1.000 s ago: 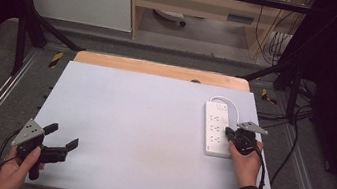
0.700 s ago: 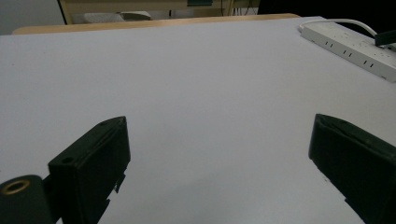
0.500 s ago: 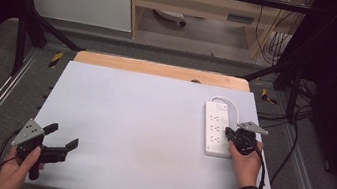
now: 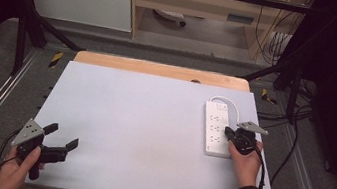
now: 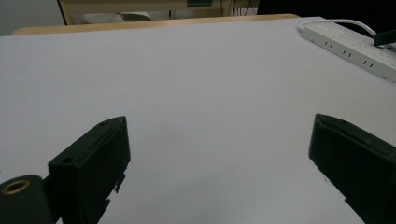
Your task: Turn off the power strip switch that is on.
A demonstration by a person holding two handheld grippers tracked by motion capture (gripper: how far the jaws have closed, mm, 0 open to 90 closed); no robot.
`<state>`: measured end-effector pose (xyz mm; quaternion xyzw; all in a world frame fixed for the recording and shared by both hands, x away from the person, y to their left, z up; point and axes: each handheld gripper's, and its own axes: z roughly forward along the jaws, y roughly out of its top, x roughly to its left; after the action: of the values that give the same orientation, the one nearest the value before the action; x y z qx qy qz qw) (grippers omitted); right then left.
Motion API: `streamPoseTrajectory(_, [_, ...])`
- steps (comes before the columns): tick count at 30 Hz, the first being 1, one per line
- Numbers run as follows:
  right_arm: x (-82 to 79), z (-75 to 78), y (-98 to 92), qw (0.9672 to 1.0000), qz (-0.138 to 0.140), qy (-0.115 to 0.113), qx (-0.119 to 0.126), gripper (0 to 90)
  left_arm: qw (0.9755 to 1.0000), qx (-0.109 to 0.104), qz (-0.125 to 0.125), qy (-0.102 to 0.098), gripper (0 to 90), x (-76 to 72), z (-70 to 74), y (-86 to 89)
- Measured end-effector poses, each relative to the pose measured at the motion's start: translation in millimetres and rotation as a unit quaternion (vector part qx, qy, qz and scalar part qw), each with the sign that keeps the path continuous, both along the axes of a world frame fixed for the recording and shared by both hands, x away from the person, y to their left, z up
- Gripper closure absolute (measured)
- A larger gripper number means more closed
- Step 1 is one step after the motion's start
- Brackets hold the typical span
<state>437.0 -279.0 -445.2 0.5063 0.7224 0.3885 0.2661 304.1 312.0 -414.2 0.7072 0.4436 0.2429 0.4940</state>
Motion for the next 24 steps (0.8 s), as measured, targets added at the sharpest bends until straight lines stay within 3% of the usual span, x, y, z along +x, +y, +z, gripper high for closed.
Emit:
streamPoseTrajectory(10, [1.3,-0.5,0.5,1.0,0.002,-0.002,0.008,90.0,1.0,-0.001,0.0,0.0,5.3,-0.1,0.1,-0.1])
streamPoseTrajectory(15, [0.8,1.9,0.6,0.9997,0.007,-0.018,0.014,90.0,1.0,0.0,0.0,0.0,5.3,0.0,0.1,0.1])
streamPoseTrajectory(24, [0.1,2.6,2.3,0.9996,0.008,-0.017,0.019,89.9,1.0,-0.001,0.0,0.0,5.3,0.0,0.1,0.0])
